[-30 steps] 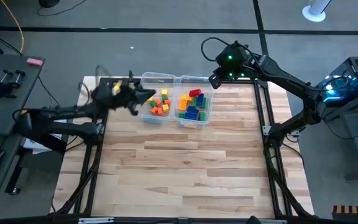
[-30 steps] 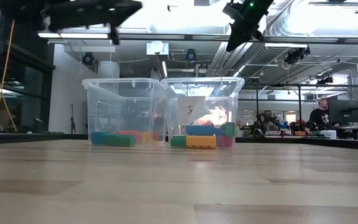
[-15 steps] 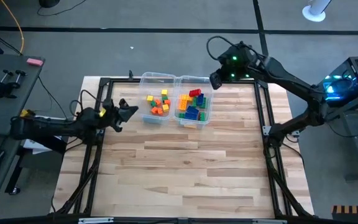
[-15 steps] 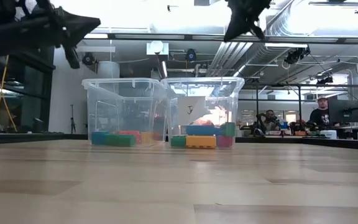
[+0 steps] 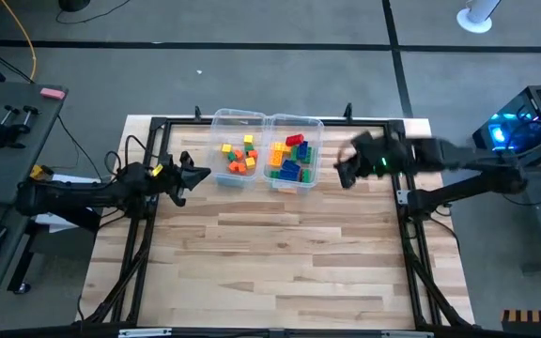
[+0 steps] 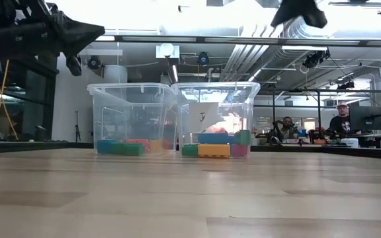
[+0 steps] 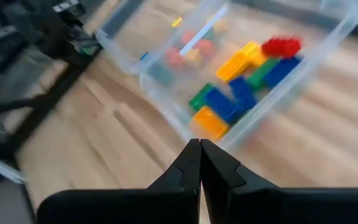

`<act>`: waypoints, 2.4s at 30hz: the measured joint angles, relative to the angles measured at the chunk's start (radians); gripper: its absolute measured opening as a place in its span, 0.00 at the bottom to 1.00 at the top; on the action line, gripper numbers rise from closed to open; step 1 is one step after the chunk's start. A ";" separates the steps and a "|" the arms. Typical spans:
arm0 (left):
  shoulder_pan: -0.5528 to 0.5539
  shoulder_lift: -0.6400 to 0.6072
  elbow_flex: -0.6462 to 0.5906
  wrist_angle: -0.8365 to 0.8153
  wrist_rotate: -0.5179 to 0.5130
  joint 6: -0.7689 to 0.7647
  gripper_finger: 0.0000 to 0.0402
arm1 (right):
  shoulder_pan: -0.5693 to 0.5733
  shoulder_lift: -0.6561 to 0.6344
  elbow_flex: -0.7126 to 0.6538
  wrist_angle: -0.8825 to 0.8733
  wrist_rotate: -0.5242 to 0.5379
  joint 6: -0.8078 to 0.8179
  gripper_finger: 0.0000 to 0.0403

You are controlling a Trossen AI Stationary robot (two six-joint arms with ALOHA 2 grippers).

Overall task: Sort blocks by size
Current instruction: Return to Home Position

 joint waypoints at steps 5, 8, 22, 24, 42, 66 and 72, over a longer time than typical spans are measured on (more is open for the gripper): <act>0.000 -0.001 0.000 0.000 0.000 -0.005 0.00 | 0.103 -0.180 -0.375 0.446 0.049 0.084 0.00; 0.000 -0.001 0.000 -0.002 0.000 -0.005 0.00 | 0.079 -0.235 -0.559 0.811 0.041 -0.079 0.00; 0.000 0.000 0.000 -0.019 0.000 -0.006 0.00 | 0.108 -0.393 -0.985 1.330 -0.189 -0.500 0.00; 0.000 0.000 0.001 -0.020 0.000 -0.006 0.00 | 0.126 -0.409 -1.034 1.406 -0.186 -0.495 0.00; 0.002 -0.374 0.002 -0.216 0.000 -0.006 0.00 | 0.133 -0.470 -1.151 1.323 -0.167 -0.615 0.01; 0.000 -0.481 -0.004 -0.731 -0.014 -0.006 0.00 | 0.131 -0.963 -1.151 0.749 -0.180 -0.535 0.01; -0.004 -0.480 -0.004 -0.730 -0.013 -0.006 0.00 | 0.093 -1.076 -1.151 0.799 -0.180 -0.536 0.01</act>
